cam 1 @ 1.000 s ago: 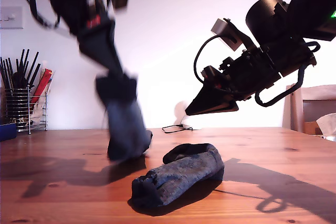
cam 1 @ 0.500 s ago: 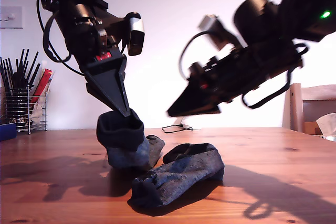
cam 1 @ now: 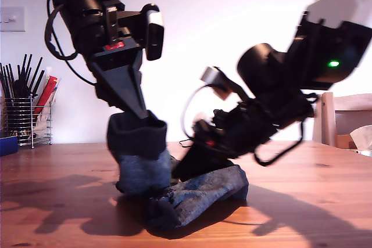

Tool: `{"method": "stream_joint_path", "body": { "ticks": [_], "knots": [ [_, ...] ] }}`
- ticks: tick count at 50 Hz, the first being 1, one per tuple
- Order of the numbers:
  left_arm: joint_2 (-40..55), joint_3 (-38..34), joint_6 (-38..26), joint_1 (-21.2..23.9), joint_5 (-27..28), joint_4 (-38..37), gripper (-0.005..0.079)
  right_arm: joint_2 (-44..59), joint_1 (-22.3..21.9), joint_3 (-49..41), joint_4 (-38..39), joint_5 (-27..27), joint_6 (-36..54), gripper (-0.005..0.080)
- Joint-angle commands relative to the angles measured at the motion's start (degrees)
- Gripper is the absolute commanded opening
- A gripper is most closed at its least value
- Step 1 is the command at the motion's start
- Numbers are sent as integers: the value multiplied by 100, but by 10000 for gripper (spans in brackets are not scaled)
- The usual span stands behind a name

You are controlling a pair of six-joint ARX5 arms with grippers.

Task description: Fold the socks in front of you. After folding them, place them to the right side.

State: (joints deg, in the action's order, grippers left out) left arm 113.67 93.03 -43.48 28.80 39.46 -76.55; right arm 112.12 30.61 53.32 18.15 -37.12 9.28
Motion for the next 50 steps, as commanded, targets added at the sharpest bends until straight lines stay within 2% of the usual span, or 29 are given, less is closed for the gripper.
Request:
{"method": "stream_joint_path", "body": {
  "ticks": [1,18,21,28,41,50],
  "knots": [
    [-39,-46,-52,28,70,-33,-21,142,107,48,44,-42,9,-10],
    [-42,-44,-76,35,37,-7,-21,273,173,46,-614,-22,444,-10],
    [-42,-44,-251,20,24,52,-21,291,205,46,-678,-35,509,-10],
    [-42,-44,-306,-83,13,490,-21,282,275,48,-546,-337,422,-11],
    [-42,-44,-299,-411,-337,1493,-21,190,313,48,-721,-457,422,-11],
    [7,-44,-299,-557,-389,1843,-21,-101,295,48,-802,-450,428,-11]
  ]
}}
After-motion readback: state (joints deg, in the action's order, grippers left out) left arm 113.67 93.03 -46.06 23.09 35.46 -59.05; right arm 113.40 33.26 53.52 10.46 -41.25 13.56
